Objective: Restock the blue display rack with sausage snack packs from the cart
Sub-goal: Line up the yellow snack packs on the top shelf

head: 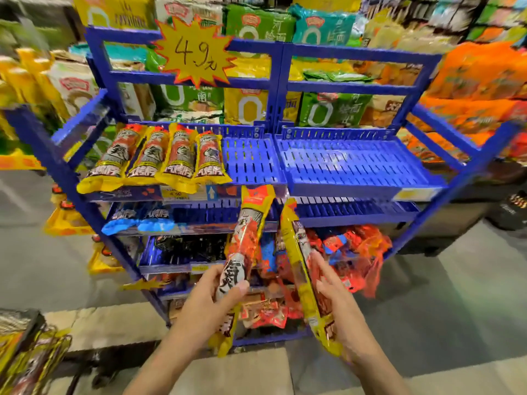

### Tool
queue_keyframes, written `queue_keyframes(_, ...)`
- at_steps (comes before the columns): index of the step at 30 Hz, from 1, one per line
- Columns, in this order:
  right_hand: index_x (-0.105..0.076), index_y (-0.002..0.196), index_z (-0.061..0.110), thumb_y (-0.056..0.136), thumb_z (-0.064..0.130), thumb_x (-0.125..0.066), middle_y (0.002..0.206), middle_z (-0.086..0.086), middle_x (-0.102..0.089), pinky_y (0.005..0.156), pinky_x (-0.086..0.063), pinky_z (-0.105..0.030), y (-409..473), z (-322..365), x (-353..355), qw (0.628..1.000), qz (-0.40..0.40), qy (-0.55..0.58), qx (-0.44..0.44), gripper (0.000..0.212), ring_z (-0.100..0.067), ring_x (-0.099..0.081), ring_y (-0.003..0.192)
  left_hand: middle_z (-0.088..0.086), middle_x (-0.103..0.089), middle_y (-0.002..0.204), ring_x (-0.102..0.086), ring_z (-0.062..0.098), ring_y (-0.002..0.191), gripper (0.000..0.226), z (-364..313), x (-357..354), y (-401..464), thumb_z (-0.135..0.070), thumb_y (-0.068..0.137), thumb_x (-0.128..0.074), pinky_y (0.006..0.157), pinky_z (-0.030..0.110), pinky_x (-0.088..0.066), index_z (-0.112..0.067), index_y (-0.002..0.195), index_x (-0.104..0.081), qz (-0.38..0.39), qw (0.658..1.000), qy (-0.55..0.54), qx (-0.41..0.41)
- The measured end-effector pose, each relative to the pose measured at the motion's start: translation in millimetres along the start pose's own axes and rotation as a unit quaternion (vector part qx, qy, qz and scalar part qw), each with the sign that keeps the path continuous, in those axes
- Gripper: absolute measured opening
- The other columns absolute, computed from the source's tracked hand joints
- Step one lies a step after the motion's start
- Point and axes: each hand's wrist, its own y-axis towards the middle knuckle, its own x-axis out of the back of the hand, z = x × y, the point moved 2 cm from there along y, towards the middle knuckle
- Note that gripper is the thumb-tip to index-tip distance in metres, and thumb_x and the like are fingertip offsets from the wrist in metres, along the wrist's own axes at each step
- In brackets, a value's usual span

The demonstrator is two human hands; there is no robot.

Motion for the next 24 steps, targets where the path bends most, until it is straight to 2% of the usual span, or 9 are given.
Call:
queue_keyframes(2, -0.053, 0.128, 0.047, 0.072, 0.028, -0.057, 0.141, 0.021, -0.046, 0.115, -0.027, -0.035, 3.3, 4.8, 10.2, 1.000, 0.018, -0.020, 0.006, 0.059, -0.002, -0.039, 0.134, -0.012, -0.071, 0.078, -0.062, -0.003, 0.075, 0.021, -2.8, -7.9, 1.7, -0.017, 0.080, -0.070, 0.062, 0.005, -0.043, -0.023, 0.094, -0.057, -0.026, 0.998, -0.052, 0.005)
queue_keyframes(5, -0.051, 0.124, 0.051, 0.074, 0.029, -0.052, 0.138, 0.020, -0.049, 0.102, -0.036, -0.016, 11.3, 21.3, 19.3, 0.998, 0.008, -0.055, 0.019, 0.054, 0.001, -0.042, 0.129, -0.011, -0.071, 0.084, -0.063, -0.006, 0.078, 0.034, -12.8, -13.8, 0.2, -0.020, 0.071, -0.073, 0.065, 0.007, -0.046, -0.026, 0.100, -0.056, -0.048, 0.997, -0.066, -0.014)
queue_keyframes(8, -0.053, 0.114, 0.052, 0.079, 0.031, -0.058, 0.120, 0.019, -0.058, 0.086, -0.041, -0.012, 21.6, 45.0, 18.3, 0.996, 0.027, -0.076, 0.032, 0.042, 0.005, -0.050, 0.119, -0.012, -0.071, 0.092, -0.065, -0.002, 0.084, 0.046, -30.1, -14.3, 0.9, -0.038, 0.059, -0.072, 0.072, 0.016, -0.049, -0.031, 0.102, -0.057, -0.076, 0.996, -0.021, -0.050)
queue_keyframes(11, -0.053, 0.117, 0.041, 0.093, 0.010, -0.055, 0.104, 0.017, -0.060, 0.070, -0.043, -0.003, 29.7, 70.9, 10.5, 0.990, 0.044, -0.123, 0.044, 0.039, 0.019, -0.057, 0.086, -0.019, -0.070, 0.091, -0.066, -0.001, 0.079, 0.034, -63.7, -12.8, 5.3, -0.035, 0.066, -0.072, 0.066, 0.013, -0.048, -0.032, 0.098, -0.060, -0.106, 0.990, 0.025, -0.087)
queue_keyframes(14, -0.053, 0.118, 0.041, 0.093, 0.012, -0.053, 0.104, 0.002, -0.061, 0.065, -0.042, -0.004, 41.4, 94.2, 2.2, 0.986, 0.031, -0.150, 0.067, 0.038, 0.004, -0.059, 0.080, -0.016, -0.070, 0.078, -0.063, -0.005, 0.070, 0.020, -99.0, -7.5, 13.7, -0.026, 0.078, -0.075, 0.058, 0.009, -0.046, -0.034, 0.088, -0.061, -0.134, 0.983, 0.056, -0.113)
queue_keyframes(18, -0.050, 0.126, 0.032, 0.094, 0.018, -0.054, 0.098, -0.012, -0.056, 0.048, -0.038, -0.006, 71.6, 133.0, -13.6, 0.982, -0.002, -0.173, 0.081, 0.035, -0.016, -0.052, 0.076, -0.009, -0.057, 0.070, -0.054, 0.010, 0.067, 0.024, -145.9, 0.9, 34.1, -0.036, 0.081, -0.069, 0.067, 0.029, -0.043, -0.034, 0.069, -0.048, -0.195, 0.964, 0.129, -0.129)
queue_keyframes(20, -0.051, 0.126, 0.027, 0.094, 0.020, -0.054, 0.091, -0.012, -0.056, 0.049, -0.041, -0.011, 89.2, 149.5, -22.6, 0.978, -0.015, -0.188, 0.084, 0.033, -0.020, -0.052, 0.074, -0.009, -0.052, 0.073, -0.050, 0.010, 0.066, 0.019, -161.5, 5.2, 51.3, -0.041, 0.083, -0.064, 0.064, 0.031, -0.042, -0.030, 0.078, -0.049, -0.219, 0.953, 0.163, -0.131)
queue_keyframes(22, -0.052, 0.125, 0.022, 0.093, 0.021, -0.056, 0.085, -0.005, -0.057, 0.057, -0.047, -0.023, 109.7, 157.3, -30.9, 0.977, -0.038, -0.192, 0.080, 0.033, -0.021, -0.055, 0.070, -0.010, -0.054, 0.078, -0.053, 0.010, 0.072, 0.034, -169.3, 11.1, 72.9, -0.047, 0.083, -0.061, 0.065, 0.032, -0.044, -0.023, 0.105, -0.053, -0.237, 0.944, 0.197, -0.118)
queue_keyframes(24, -0.053, 0.125, 0.019, 0.091, 0.024, -0.057, 0.091, -0.002, -0.058, 0.064, -0.049, -0.031, 130.5, 161.1, -38.6, 0.971, -0.072, -0.218, 0.072, 0.035, -0.020, -0.058, 0.073, -0.009, -0.059, 0.080, -0.057, 0.020, 0.085, 0.050, -171.1, 15.1, 93.5, -0.054, 0.081, -0.058, 0.085, 0.041, -0.045, -0.019, 0.117, -0.052, -0.260, 0.932, 0.230, -0.102)
